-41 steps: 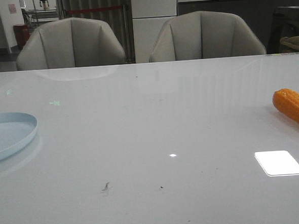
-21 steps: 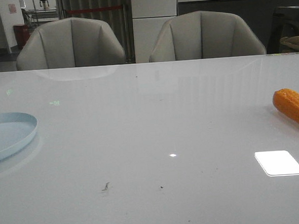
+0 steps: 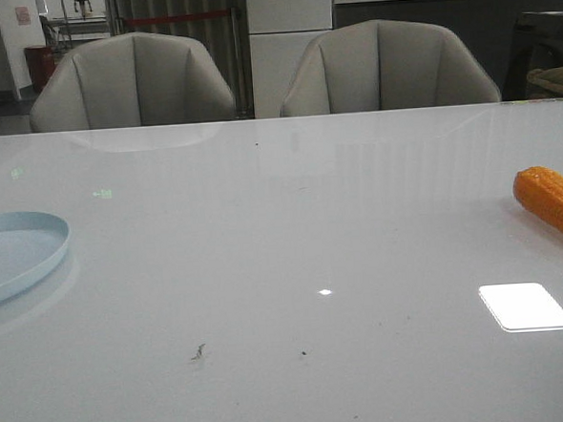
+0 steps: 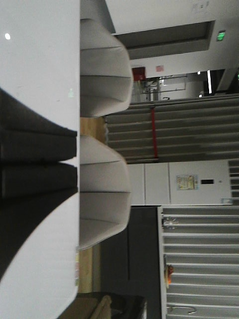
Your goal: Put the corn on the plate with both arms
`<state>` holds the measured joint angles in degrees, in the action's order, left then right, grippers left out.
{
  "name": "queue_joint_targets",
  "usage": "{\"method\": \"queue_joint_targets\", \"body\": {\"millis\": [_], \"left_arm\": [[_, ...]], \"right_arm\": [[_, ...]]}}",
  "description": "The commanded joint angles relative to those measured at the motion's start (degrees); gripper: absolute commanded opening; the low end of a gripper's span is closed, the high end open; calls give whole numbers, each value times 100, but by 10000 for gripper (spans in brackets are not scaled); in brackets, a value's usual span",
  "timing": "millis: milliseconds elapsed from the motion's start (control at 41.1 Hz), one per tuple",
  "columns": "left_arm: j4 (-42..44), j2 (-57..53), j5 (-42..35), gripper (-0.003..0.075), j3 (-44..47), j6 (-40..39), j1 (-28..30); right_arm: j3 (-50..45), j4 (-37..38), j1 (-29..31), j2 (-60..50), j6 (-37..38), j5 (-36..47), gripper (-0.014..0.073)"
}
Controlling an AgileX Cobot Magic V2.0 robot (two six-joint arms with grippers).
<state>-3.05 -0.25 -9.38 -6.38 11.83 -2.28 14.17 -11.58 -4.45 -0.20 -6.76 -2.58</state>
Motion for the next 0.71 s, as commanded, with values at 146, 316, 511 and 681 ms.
{"method": "queue_joint_targets", "body": {"millis": [146, 316, 511, 681], "left_arm": [[270, 705, 135, 96, -1558, -70, -30], [381, 1895, 311, 96, -2586, -70, -30], [381, 3285, 304, 96, -3131, -70, -30], [381, 4233, 163, 96, -3143, -70, -30]], "right_arm": [[1817, 7, -1, 1421, -43, -69, 55], [2671, 7, -1, 2654, -43, -49, 55], [3115, 7, -1, 3796, -43, 258, 55], [3101, 7, -1, 4595, -43, 320, 55]]}}
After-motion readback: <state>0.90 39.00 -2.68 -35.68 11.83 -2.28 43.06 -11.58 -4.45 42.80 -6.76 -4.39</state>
